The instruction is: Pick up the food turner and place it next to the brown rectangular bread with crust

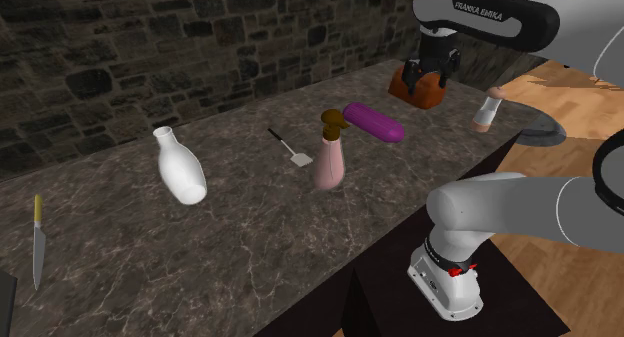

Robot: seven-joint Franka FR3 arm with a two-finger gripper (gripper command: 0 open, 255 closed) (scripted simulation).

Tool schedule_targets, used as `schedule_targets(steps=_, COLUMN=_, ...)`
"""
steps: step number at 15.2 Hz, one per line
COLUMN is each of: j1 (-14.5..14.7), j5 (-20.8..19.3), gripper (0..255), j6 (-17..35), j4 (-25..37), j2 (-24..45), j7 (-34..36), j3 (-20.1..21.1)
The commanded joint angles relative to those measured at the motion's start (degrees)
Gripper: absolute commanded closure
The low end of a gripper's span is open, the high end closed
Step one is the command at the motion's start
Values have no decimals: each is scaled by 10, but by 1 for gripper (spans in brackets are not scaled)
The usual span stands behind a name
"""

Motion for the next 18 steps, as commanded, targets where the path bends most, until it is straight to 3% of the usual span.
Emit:
schedule_targets(steps=1, j1=0, j5=0, gripper=0, j6=0, j4=0, j2=0, j7=0, j3=0)
schedule_targets(steps=10, j1=36, j5=43, gripper=0, j6=126, j4=-15, j2=111, j7=35, j3=50)
schedule_targets(steps=18, j1=62, j5=63, gripper=0, j6=226, j4=12, j2=236, j7=64, j3=97)
